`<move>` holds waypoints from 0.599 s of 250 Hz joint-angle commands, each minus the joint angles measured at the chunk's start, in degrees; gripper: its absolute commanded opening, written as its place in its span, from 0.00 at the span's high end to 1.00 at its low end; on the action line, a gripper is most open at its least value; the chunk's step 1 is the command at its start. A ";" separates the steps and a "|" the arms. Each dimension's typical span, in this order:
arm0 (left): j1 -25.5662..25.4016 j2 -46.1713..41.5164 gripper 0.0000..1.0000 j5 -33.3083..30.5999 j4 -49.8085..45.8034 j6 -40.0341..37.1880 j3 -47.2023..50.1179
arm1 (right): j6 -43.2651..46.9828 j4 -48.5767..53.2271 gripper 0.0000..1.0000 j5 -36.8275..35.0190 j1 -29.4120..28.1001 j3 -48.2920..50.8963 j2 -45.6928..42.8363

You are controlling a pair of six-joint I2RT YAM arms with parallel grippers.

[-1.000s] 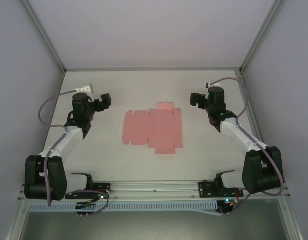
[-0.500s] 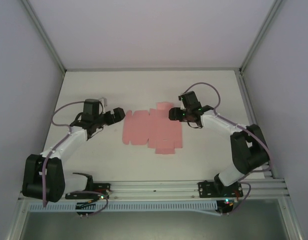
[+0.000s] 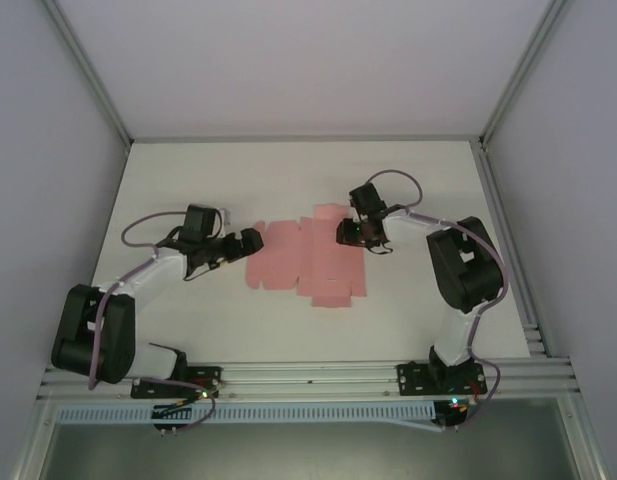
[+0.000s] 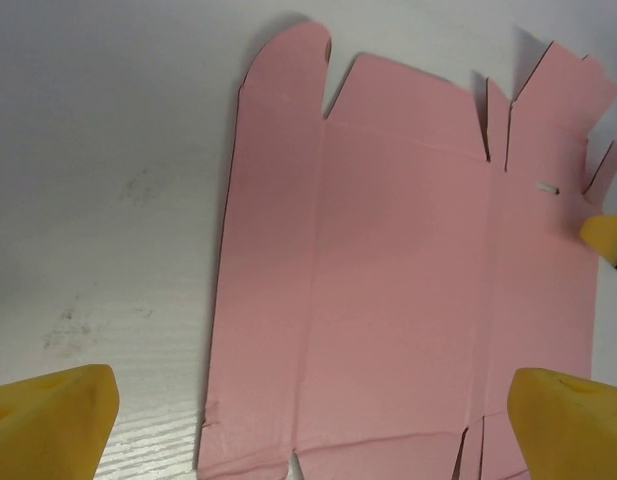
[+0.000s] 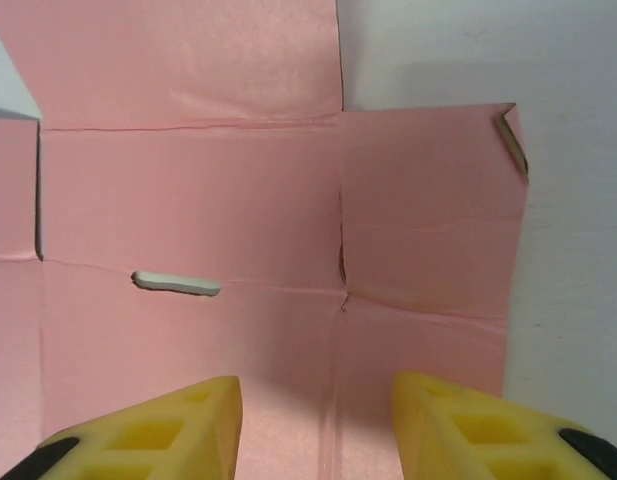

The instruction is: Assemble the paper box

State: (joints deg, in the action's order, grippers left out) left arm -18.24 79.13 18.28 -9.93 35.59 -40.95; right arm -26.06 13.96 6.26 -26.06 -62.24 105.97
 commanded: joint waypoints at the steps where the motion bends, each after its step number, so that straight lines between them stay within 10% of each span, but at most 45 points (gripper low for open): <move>1: -1.08 1.30 0.00 2.09 -1.37 1.39 1.27 | -1.88 1.29 0.58 -2.19 1.40 3.77 1.11; 150: -5.84 7.56 0.00 10.28 -1.72 5.09 1.92 | -2.13 -3.55 0.62 2.03 3.75 12.20 -1.12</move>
State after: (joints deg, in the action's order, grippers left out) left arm -23.64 84.97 26.33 -9.89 38.94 -39.05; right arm -27.51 2.61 9.47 -22.85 -53.87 102.83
